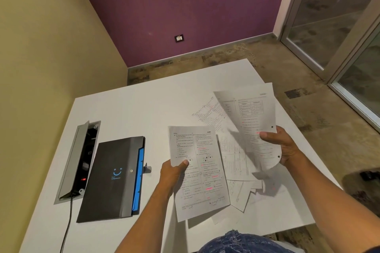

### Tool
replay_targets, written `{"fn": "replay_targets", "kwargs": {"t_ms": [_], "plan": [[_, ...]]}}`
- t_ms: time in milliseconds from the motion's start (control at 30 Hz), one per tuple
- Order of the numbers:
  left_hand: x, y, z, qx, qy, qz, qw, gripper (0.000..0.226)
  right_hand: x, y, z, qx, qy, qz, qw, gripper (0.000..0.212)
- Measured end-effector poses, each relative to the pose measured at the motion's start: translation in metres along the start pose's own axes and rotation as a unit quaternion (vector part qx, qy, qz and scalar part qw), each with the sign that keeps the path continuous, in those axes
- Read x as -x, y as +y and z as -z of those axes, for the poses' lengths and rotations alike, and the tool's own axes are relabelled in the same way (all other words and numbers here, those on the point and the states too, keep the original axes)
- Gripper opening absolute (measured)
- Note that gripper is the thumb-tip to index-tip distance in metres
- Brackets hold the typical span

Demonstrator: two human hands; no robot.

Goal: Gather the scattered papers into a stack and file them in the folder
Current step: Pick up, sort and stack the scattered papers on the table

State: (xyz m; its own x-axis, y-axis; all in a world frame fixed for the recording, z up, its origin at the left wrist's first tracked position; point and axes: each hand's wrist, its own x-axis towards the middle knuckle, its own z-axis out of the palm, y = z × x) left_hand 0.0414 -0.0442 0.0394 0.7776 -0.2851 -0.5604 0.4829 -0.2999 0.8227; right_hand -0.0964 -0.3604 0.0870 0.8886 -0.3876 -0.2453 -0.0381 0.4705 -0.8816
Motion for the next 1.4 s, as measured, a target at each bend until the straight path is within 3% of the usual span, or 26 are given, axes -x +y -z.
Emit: {"fn": "replay_targets", "kwargs": {"t_ms": [133,233,300,400,533,600,733,800,900,1000,1100,1200,1267,1400], "plan": [[0.002,0.001,0.0,0.017,-0.006,-0.003,1.0,0.034,-0.002,-0.005,-0.015,-0.073,-0.061,0.008,0.995,0.053],[0.002,0.003,0.001,0.039,-0.009,0.003,0.999,0.034,-0.004,-0.001,-0.02,-0.092,-0.056,-0.003,0.994,0.042],[-0.002,0.004,0.001,0.044,-0.014,-0.002,0.999,0.039,-0.007,0.008,-0.023,-0.039,-0.04,-0.016,0.998,0.034],[-0.002,0.008,0.0,0.053,-0.045,-0.014,0.997,0.047,-0.011,0.029,-0.027,0.067,-0.01,-0.058,0.996,0.066],[0.002,0.018,-0.003,0.085,-0.085,-0.021,0.993,0.036,-0.008,0.054,-0.036,0.114,0.061,-0.072,0.989,0.032],[0.005,0.021,-0.005,0.07,-0.076,-0.014,0.995,0.029,-0.007,0.061,-0.041,0.114,0.065,-0.078,0.988,0.029],[0.012,0.027,-0.007,0.02,-0.078,-0.015,0.997,0.025,-0.009,0.068,-0.052,0.067,0.067,-0.078,0.993,0.06],[0.016,0.031,-0.005,-0.027,-0.081,-0.01,0.996,0.021,-0.012,0.07,-0.054,0.055,0.007,-0.078,0.995,0.072],[0.027,0.035,0.003,-0.066,-0.099,-0.038,0.992,0.038,-0.011,0.066,-0.062,0.071,-0.026,-0.072,0.995,0.064],[0.029,0.042,0.002,0.063,-0.13,-0.013,0.989,0.078,-0.012,0.06,-0.071,0.073,-0.001,-0.042,0.996,0.059],[0.031,0.041,0.011,0.049,-0.14,-0.078,0.986,0.097,-0.014,0.056,-0.077,0.08,0.0,-0.015,0.997,0.058],[0.029,0.038,0.016,-0.034,-0.109,-0.131,0.985,0.063,-0.013,0.054,-0.081,0.114,-0.008,0.015,0.993,0.053],[0.025,0.032,0.021,-0.038,-0.084,-0.118,0.989,0.043,-0.013,0.06,-0.079,0.127,-0.025,0.021,0.991,0.056],[0.019,0.005,0.026,-0.075,-0.062,-0.069,0.993,0.036,-0.014,0.08,-0.065,0.187,-0.017,-0.012,0.982,0.049]]}}
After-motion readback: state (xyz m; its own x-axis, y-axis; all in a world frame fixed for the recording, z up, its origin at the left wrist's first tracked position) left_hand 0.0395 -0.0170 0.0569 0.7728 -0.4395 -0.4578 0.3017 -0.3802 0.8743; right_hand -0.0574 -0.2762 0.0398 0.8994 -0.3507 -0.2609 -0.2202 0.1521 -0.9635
